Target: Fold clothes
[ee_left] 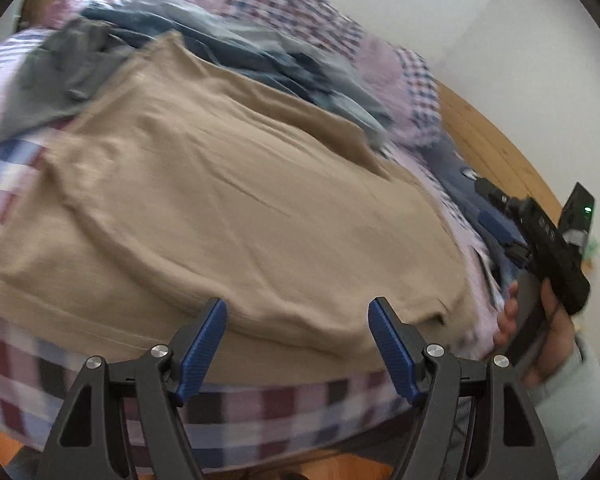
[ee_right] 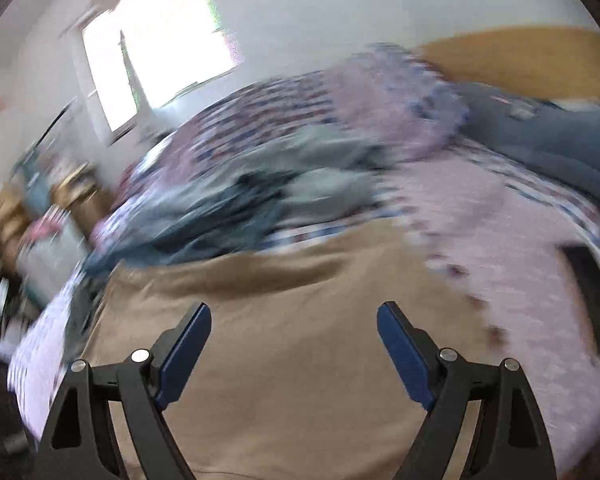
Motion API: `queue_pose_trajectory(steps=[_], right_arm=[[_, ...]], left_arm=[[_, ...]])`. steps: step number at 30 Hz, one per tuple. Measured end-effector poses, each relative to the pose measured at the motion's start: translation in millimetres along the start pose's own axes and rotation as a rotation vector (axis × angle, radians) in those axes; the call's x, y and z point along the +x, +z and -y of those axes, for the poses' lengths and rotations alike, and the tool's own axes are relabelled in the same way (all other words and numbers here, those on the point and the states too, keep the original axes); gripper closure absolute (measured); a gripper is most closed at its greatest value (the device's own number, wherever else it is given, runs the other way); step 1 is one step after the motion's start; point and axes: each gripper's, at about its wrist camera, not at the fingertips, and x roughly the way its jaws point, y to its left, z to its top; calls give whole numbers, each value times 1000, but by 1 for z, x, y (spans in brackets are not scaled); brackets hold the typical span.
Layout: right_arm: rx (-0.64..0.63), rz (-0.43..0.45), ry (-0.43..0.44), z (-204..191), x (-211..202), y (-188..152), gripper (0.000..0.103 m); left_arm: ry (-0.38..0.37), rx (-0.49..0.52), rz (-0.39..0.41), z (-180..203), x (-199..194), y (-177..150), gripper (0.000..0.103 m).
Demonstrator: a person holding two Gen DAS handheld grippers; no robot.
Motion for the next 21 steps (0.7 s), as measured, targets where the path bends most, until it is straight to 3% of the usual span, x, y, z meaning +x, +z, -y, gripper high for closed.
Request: queue_pose_trajectory(steps=[4, 9, 12, 14, 17, 21], right_arm=[[206, -3, -73, 61, -20, 1, 15], [220, -89, -34, 69, -34, -23, 15], [167, -143, -12, 54, -32, -38, 16], [126, -179, -5, 43, -28, -48, 21], [64, -234, 4, 26, -22, -63, 30], [0, -303, 14, 8, -12, -80, 38]], left_arm=[[-42, 6, -70, 11, 12, -7, 29], [-49, -20, -104, 14, 20, -3, 31], [-35, -78, -106, 8, 19, -1, 43], [-22, -110, -107, 2, 19, 0, 58], [-3, -147, -110, -6, 20, -1, 74], [12, -167, -106, -12, 20, -3, 87]])
